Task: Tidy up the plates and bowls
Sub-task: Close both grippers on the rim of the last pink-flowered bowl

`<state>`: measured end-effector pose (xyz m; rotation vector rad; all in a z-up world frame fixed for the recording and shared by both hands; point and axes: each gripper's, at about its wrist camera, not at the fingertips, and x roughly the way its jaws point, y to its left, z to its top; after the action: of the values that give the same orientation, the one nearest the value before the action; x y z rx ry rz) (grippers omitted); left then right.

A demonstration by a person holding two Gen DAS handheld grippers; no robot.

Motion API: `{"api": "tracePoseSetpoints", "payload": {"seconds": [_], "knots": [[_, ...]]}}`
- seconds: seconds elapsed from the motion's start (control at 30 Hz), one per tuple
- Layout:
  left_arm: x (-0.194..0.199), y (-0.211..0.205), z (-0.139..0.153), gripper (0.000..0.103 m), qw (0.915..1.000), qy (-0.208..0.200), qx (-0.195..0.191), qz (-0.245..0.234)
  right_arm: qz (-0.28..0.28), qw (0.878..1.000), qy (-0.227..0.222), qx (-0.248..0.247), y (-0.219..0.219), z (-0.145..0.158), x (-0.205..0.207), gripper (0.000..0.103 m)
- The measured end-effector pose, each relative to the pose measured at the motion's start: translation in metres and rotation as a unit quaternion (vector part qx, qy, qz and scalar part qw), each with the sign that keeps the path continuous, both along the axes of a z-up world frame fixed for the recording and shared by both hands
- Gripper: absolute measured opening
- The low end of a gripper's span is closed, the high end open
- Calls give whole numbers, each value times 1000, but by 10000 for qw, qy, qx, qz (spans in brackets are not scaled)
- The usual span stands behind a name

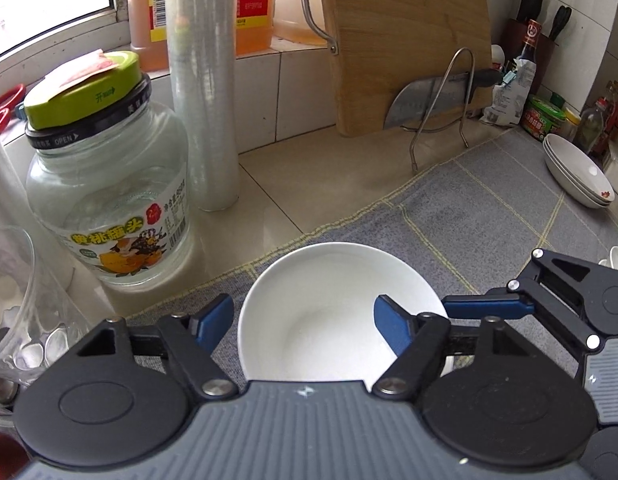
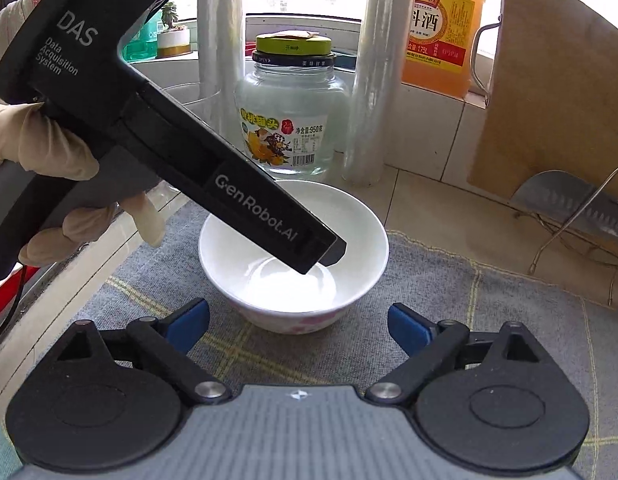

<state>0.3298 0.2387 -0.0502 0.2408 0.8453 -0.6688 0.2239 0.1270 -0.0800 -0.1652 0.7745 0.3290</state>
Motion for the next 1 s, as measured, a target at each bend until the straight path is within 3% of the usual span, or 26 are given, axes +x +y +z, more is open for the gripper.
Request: {"api": "tracePoseSetpoints", "payload": {"seconds": [0.1,0.37,1.0], "knots": [[1,-2,0,67,10000,57,-8,-57,11,10000,0,-2,-1,-1,2,91],[3,-1,1,65,9999,75,-6,-95,77,10000,-24,21,-2,0,3,86],[-6,0,6,65,9995,223,27,-213,212,9998,44,40,1,8,1,83]]}}
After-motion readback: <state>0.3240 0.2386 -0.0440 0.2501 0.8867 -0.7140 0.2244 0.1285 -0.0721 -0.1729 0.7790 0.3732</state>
